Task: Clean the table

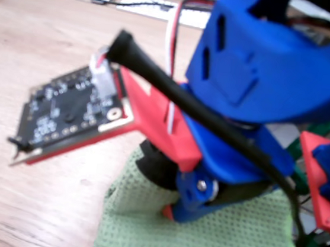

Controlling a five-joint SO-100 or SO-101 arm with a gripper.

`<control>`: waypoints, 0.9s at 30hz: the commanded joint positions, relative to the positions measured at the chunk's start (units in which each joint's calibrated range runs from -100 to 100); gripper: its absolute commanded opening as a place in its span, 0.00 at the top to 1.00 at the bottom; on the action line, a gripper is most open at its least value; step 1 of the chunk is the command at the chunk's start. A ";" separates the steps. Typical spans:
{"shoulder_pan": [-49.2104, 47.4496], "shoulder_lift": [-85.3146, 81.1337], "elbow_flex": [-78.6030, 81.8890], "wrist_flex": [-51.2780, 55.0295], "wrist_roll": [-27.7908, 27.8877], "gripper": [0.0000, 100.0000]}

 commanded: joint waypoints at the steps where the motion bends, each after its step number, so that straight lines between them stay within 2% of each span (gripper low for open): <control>1: 0.11 0.61 -0.72 -0.63 0.05 1.00; 9: -0.06 2.50 -0.82 0.44 0.34 0.97; 13: 0.11 1.64 -0.72 0.44 0.29 0.73; 16: 0.11 1.56 -0.72 0.44 0.29 0.64; 20: 0.96 1.39 -0.72 0.44 0.34 0.63; 24: 16.02 1.39 -0.82 0.44 0.44 0.63; 27: 17.37 -0.67 -0.82 0.44 1.90 0.63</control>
